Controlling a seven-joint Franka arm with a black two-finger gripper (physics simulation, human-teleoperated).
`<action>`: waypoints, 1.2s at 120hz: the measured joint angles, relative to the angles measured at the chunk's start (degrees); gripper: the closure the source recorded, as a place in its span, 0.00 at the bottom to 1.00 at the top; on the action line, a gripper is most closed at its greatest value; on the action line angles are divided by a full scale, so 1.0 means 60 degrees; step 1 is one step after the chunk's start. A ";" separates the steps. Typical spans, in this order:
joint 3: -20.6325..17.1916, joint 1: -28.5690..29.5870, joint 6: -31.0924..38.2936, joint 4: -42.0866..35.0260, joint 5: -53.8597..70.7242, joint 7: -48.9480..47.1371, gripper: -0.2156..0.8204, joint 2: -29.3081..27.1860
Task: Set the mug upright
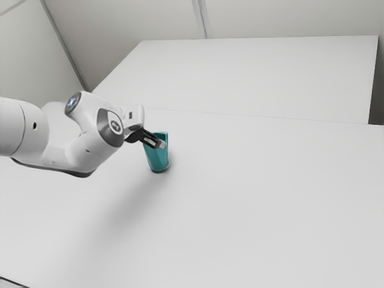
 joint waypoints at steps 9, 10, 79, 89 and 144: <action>0.0000 -0.0037 0.0064 0.0009 0.0000 -0.0194 0.97 0.0108; 0.0000 -0.0039 0.0070 0.0010 0.0000 -0.0214 0.97 0.0116; 0.0192 -0.0183 0.0012 0.0175 0.0038 -0.1083 0.27 -0.0381; 0.1433 -0.0900 -0.0750 0.0411 0.0684 -0.1351 0.25 -0.0582; 0.3193 -0.1798 -0.7828 0.4810 0.5863 -0.4672 0.21 -0.0861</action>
